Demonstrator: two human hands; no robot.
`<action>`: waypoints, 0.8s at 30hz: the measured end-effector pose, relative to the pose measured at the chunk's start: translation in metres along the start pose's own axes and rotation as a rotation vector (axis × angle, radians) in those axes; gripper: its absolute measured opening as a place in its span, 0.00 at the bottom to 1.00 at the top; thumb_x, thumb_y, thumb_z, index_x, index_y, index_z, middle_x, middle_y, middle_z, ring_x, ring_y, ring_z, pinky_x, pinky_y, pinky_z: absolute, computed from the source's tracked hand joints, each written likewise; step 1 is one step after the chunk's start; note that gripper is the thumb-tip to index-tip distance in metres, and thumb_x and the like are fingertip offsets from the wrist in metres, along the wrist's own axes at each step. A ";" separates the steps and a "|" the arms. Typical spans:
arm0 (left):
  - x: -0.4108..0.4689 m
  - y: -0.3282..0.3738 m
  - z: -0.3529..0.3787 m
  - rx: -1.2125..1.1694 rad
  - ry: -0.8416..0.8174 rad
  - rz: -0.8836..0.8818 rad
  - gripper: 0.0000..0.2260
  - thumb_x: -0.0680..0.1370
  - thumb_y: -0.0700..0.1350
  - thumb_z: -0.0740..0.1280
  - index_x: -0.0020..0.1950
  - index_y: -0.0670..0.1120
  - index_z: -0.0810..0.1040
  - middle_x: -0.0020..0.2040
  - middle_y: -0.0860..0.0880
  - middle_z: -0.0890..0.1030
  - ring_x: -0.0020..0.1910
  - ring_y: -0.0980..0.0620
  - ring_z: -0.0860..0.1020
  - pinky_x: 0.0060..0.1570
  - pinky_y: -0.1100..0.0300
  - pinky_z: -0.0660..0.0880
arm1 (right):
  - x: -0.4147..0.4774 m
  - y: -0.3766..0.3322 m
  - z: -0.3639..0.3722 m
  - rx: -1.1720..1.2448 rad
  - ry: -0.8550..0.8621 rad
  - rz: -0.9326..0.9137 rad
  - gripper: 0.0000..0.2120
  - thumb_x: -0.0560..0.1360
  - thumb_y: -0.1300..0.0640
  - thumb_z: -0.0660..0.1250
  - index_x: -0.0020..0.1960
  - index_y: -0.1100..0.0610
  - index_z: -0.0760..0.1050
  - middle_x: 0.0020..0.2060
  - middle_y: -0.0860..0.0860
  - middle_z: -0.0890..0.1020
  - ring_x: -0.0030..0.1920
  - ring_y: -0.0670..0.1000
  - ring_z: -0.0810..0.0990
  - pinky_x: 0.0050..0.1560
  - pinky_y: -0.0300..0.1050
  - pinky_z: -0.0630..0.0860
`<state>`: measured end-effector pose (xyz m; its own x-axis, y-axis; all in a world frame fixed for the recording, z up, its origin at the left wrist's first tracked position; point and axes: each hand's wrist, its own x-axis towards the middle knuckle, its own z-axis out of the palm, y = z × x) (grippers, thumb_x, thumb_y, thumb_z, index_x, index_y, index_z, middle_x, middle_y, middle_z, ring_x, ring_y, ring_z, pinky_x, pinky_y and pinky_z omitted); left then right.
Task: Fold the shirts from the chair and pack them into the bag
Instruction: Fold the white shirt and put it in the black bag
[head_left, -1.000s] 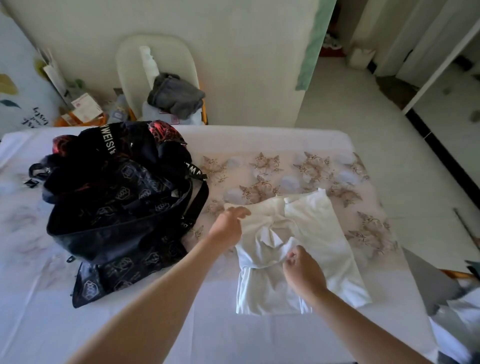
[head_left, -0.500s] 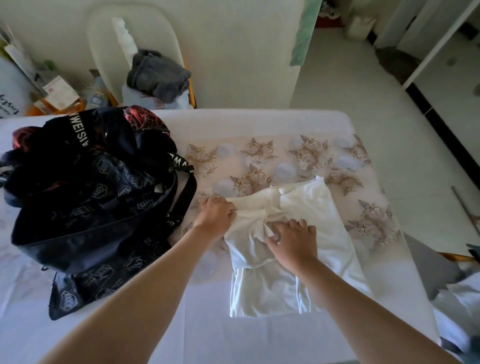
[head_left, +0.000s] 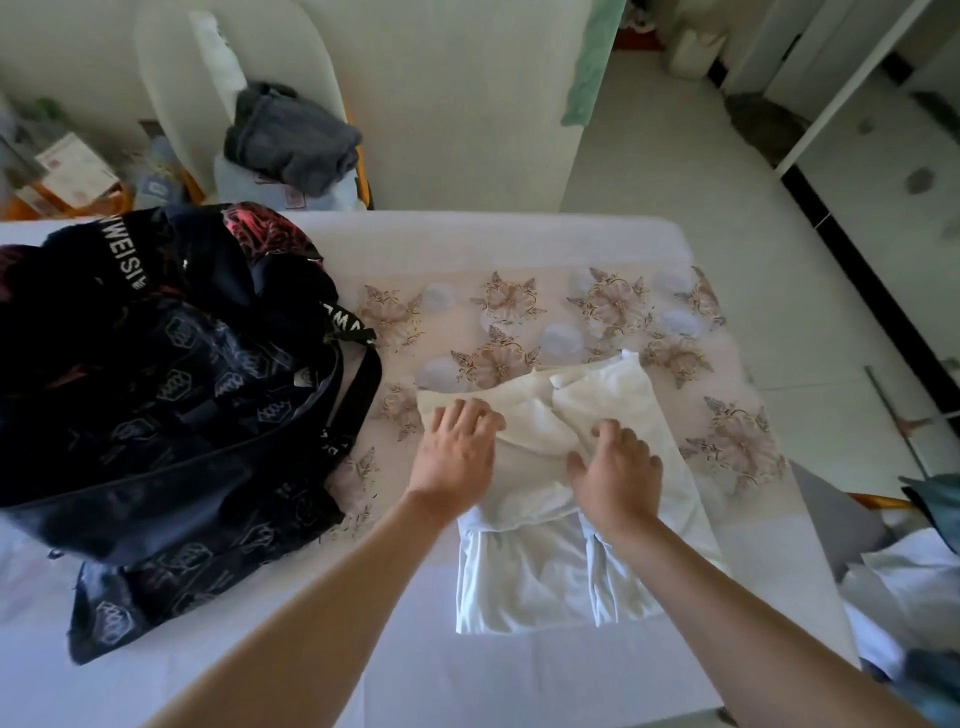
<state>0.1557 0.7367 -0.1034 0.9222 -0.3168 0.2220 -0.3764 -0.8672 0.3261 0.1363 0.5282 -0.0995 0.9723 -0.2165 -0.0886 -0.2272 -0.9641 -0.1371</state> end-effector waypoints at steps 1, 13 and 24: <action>-0.010 0.005 0.005 -0.030 -0.013 0.095 0.10 0.73 0.45 0.68 0.54 0.48 0.78 0.54 0.48 0.76 0.52 0.45 0.75 0.54 0.50 0.71 | -0.001 -0.003 0.003 0.000 0.092 -0.112 0.20 0.68 0.53 0.74 0.57 0.56 0.74 0.47 0.56 0.78 0.48 0.61 0.78 0.46 0.53 0.72; -0.106 -0.042 0.002 0.066 -0.375 0.234 0.25 0.79 0.63 0.56 0.76 0.60 0.63 0.81 0.50 0.56 0.79 0.49 0.52 0.75 0.52 0.50 | 0.001 -0.075 0.008 -0.404 -0.150 -0.524 0.24 0.72 0.57 0.63 0.68 0.53 0.70 0.65 0.57 0.72 0.66 0.61 0.70 0.68 0.60 0.60; -0.107 -0.030 -0.028 -0.377 -0.225 -0.477 0.09 0.78 0.41 0.59 0.53 0.48 0.77 0.49 0.48 0.78 0.48 0.45 0.77 0.44 0.52 0.74 | 0.025 -0.165 -0.009 -0.587 -0.259 -1.174 0.26 0.78 0.63 0.62 0.74 0.49 0.67 0.70 0.53 0.72 0.70 0.56 0.67 0.67 0.50 0.61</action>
<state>0.0655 0.8076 -0.1109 0.9766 -0.0386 -0.2117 0.1113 -0.7514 0.6503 0.1988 0.6803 -0.0707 0.5202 0.7528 -0.4032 0.8514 -0.4945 0.1752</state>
